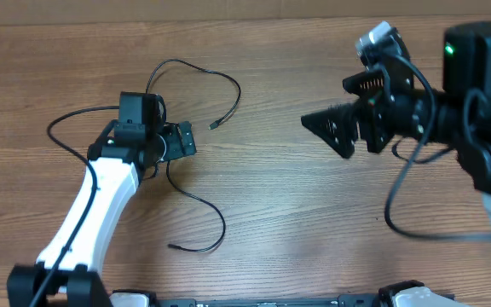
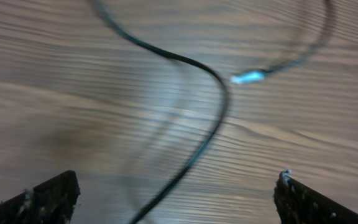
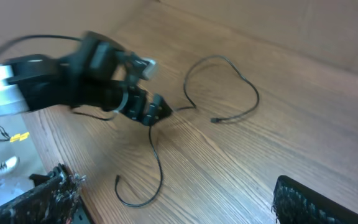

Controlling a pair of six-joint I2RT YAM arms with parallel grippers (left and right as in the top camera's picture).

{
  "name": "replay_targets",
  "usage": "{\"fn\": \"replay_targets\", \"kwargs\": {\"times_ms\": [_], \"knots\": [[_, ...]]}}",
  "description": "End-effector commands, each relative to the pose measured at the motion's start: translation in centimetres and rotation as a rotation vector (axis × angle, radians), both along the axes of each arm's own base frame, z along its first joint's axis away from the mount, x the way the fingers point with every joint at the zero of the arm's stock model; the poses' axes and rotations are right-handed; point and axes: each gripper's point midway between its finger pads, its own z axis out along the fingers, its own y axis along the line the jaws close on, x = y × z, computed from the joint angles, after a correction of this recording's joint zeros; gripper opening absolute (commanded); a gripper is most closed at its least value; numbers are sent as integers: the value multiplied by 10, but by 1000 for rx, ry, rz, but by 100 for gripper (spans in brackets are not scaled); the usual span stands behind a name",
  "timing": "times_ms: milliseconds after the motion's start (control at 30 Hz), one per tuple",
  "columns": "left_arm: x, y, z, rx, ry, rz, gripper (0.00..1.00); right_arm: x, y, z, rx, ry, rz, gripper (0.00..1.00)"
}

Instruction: Untangle cables

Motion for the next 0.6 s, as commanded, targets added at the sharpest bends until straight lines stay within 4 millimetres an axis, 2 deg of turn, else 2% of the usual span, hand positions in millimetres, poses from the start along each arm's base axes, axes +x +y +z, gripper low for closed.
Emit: {"fn": "replay_targets", "kwargs": {"times_ms": [0,133,200,233,267,300,333,433,567], "knots": [[3,-45,-9,-215,31,-211,100,-24,3,19,20,-63,33,100],[6,-50,-25,-188,55,-269,100,-37,2,25,25,-84,38,100],[8,-50,-31,-183,58,-272,91,-41,0,27,27,-91,38,100],[10,-49,-33,-182,58,-272,76,-43,0,28,28,-94,38,100],[12,-50,-34,-182,53,-271,38,-45,-1,30,29,-99,38,100],[13,-50,-34,-184,49,-267,11,-46,-1,30,30,-103,38,100],[16,-50,-32,-190,42,-256,4,-47,-1,31,30,-105,38,100],[26,-51,-19,-199,13,-245,4,-46,-5,27,8,-97,15,100],[40,-53,20,-186,-21,-270,4,-42,-11,18,-32,-78,-20,100]]}}
